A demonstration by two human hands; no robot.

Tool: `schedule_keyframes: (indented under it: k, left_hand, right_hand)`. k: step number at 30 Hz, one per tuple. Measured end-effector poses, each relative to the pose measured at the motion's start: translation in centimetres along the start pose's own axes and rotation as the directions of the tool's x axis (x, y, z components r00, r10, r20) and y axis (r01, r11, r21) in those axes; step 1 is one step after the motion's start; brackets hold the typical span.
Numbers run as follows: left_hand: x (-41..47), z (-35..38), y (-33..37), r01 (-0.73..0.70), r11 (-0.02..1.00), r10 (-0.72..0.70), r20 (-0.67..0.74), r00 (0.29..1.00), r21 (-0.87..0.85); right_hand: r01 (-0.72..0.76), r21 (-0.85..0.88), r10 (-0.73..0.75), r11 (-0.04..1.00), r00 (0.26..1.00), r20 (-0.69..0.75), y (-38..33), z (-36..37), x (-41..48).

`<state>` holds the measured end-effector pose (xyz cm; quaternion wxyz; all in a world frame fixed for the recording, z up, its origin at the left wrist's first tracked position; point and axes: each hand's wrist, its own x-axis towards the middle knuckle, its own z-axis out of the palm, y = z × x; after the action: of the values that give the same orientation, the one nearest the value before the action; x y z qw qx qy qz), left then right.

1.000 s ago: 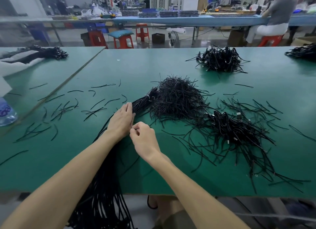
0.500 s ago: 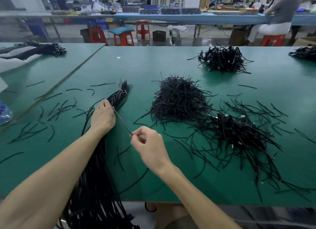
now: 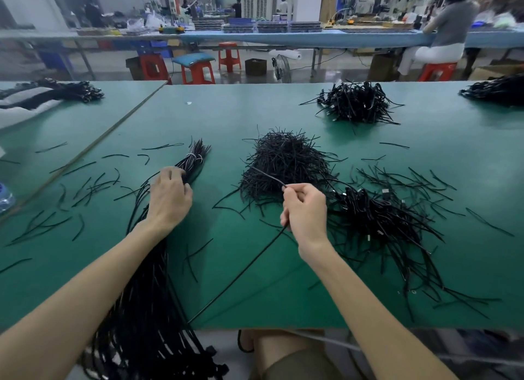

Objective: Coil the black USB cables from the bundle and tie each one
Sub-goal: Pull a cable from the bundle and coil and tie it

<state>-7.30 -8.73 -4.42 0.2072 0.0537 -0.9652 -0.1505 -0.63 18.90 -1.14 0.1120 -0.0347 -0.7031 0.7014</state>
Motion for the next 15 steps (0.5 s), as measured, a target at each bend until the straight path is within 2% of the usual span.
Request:
schedule_keyframes:
  k: [2,3,4,5,6,8,11,12,13,15]
  left_hand:
    - [-1.5,-0.8,1.4,-0.148,0.989,0.148,0.017,0.989,-0.019]
    - [-2.2,-1.4,2.3,-0.219,0.973,0.223,0.070,0.972,-0.069]
    - [-2.9,-2.2,3.3,-0.250,0.953,0.278,0.170,0.945,-0.169]
    - [-3.7,-3.0,4.6,-0.220,0.926,0.317,0.313,0.895,-0.307]
    - [-4.3,-3.9,5.7,-0.143,0.889,0.358,0.468,0.808,-0.435]
    - [-5.4,-5.2,7.2,-0.009,0.830,0.469,0.689,0.553,-0.558]
    - [-6.3,-6.5,7.5,0.053,0.784,0.609,0.783,0.124,-0.619]
    - [-6.4,-6.8,7.5,0.066,0.779,0.624,0.781,0.019,-0.624]
    - [-6.5,-7.0,7.4,0.080,0.778,0.627,0.778,-0.040,-0.623]
    - [-6.6,-7.4,7.3,0.099,0.765,0.644,0.763,-0.062,-0.637]
  right_hand:
    - [-0.065,0.007,0.064,0.998,0.997,0.053,0.3,0.4,0.0]
    - [-0.092,0.022,0.090,0.996,0.994,0.066,0.5,0.6,0.0]
    - [-0.116,0.043,0.113,0.992,0.991,0.070,0.7,0.7,0.0]
    - [-0.135,0.065,0.131,0.989,0.989,0.067,0.9,0.8,0.1]
    - [-0.145,0.086,0.140,0.986,0.988,0.058,1.0,0.8,0.1]
    - [-0.143,0.125,0.140,0.982,0.990,0.033,1.2,0.7,0.0]
    - [-0.104,0.190,0.112,0.976,0.993,-0.033,1.4,0.1,-0.3]
    - [-0.086,0.188,0.097,0.978,0.994,-0.050,1.5,-0.1,-0.4]
    - [-0.070,0.172,0.081,0.983,0.995,-0.058,1.6,-0.3,-0.7]
    - [-0.050,0.110,0.055,0.993,0.998,-0.043,1.7,-0.7,-1.3]
